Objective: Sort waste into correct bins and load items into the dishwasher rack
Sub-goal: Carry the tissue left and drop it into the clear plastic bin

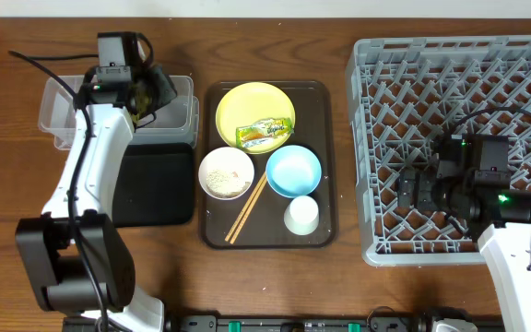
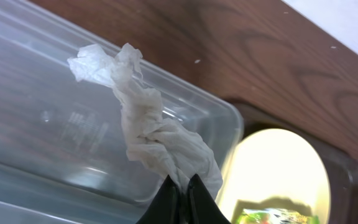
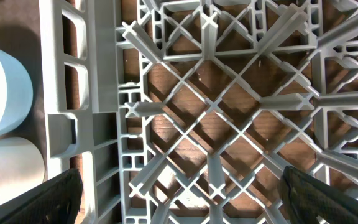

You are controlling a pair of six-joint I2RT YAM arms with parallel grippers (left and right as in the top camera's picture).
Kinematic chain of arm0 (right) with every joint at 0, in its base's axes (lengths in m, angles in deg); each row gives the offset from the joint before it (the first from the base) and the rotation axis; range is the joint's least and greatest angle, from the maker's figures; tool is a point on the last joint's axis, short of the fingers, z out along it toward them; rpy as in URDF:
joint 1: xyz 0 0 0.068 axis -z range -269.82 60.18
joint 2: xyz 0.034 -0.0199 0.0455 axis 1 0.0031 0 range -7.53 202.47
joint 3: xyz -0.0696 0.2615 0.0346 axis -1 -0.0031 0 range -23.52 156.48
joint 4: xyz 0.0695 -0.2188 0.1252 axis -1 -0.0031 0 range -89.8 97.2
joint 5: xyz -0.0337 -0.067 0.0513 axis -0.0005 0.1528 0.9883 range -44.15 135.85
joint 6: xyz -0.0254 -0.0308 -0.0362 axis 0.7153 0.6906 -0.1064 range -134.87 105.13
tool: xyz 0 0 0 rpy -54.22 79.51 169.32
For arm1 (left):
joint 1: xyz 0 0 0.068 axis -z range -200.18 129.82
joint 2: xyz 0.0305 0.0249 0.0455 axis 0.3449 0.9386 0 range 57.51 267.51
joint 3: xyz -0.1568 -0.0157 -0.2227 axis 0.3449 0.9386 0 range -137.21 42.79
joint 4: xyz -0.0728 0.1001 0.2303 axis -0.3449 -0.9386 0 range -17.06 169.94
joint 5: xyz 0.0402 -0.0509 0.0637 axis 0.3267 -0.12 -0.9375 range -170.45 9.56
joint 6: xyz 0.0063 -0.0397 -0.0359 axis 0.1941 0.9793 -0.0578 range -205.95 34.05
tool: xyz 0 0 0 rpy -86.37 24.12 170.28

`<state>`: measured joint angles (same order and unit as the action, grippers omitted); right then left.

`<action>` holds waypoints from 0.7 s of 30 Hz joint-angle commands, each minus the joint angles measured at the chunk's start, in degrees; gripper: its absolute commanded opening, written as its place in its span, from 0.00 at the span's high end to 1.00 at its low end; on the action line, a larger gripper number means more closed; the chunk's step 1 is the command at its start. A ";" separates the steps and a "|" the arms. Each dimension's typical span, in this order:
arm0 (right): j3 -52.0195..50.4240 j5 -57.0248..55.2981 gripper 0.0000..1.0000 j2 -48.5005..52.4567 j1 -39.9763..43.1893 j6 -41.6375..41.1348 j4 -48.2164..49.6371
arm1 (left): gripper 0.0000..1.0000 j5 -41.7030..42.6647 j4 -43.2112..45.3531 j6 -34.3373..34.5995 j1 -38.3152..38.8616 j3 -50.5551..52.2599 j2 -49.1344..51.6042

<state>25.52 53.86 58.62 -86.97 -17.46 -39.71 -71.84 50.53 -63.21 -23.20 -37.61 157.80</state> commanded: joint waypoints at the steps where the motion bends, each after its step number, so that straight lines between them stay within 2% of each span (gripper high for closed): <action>1: 1.16 0.42 0.01 -0.24 -0.59 -0.57 -0.04 | 0.93 -0.79 -0.44 0.50 -0.07 -0.28 2.82; 5: 1.16 0.42 0.01 -0.24 -0.59 -0.57 -0.13 | 0.92 -1.77 -1.05 0.52 -0.09 -0.24 5.44; 6: 1.16 0.44 0.01 -0.24 -0.59 -0.57 -0.13 | 0.87 -1.77 -1.20 0.52 -0.07 -0.24 5.86; 8: 1.16 0.42 0.01 -0.24 -0.59 -0.57 -0.13 | 0.72 -1.77 -1.29 0.52 -0.07 -0.24 6.08; 12: 1.16 0.42 0.01 -0.24 -0.59 -0.57 -0.02 | 0.53 -1.79 -1.05 0.33 -0.11 -0.26 4.61; 16: 1.16 0.42 0.01 -0.24 -0.59 -0.57 -0.26 | 0.48 -1.33 -1.03 -0.83 -0.02 -0.50 0.57; 19: 1.16 0.42 0.01 -0.24 -0.59 -0.57 -0.02 | 0.44 5.88 -0.96 -7.78 0.94 -0.50 -3.02; 21: 1.16 0.42 0.01 -0.24 -0.59 -0.57 -0.07 | 0.35 9.97 -1.03 -14.19 2.43 -0.50 -4.33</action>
<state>25.52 53.97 58.62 -86.97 -17.46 -39.74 -68.87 49.51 -68.34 -22.64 -37.59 157.00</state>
